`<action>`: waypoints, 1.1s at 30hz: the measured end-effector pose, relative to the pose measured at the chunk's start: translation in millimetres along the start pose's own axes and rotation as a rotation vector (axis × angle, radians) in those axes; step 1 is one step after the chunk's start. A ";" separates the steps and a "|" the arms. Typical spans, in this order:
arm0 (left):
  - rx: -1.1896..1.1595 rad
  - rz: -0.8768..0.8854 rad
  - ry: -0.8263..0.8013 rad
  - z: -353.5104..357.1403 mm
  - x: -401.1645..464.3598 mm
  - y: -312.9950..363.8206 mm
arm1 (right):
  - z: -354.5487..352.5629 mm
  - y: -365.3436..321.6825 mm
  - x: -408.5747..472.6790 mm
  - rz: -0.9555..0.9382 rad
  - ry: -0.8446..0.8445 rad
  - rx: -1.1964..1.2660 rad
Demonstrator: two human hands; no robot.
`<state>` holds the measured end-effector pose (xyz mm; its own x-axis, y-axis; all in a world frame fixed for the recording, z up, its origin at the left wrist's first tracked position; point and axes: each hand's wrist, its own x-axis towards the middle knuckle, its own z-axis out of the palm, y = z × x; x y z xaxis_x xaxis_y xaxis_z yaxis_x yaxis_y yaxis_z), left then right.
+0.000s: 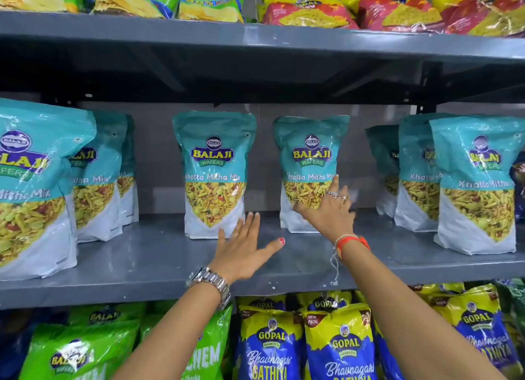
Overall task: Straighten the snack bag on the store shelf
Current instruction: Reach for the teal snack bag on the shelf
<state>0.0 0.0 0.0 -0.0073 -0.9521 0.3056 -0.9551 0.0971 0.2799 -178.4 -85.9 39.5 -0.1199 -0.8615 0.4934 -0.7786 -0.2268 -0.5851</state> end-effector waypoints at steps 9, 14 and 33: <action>0.114 0.013 -0.278 11.2 2.1 -6.8 | 28.8 -10.0 19.0 0.055 0.064 -0.038; 0.130 0.033 -0.248 12.8 -0.3 -8.0 | 42.3 -19.0 19.7 0.103 0.148 0.043; 0.155 0.052 -0.184 15.8 -4.8 -8.7 | 29.4 -9.6 4.0 0.082 0.201 0.144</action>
<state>3.6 -0.8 -18.3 -0.0981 -0.9852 0.1406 -0.9859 0.1154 0.1208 -153.3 -100.6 28.2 -0.3109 -0.7752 0.5500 -0.6668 -0.2344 -0.7074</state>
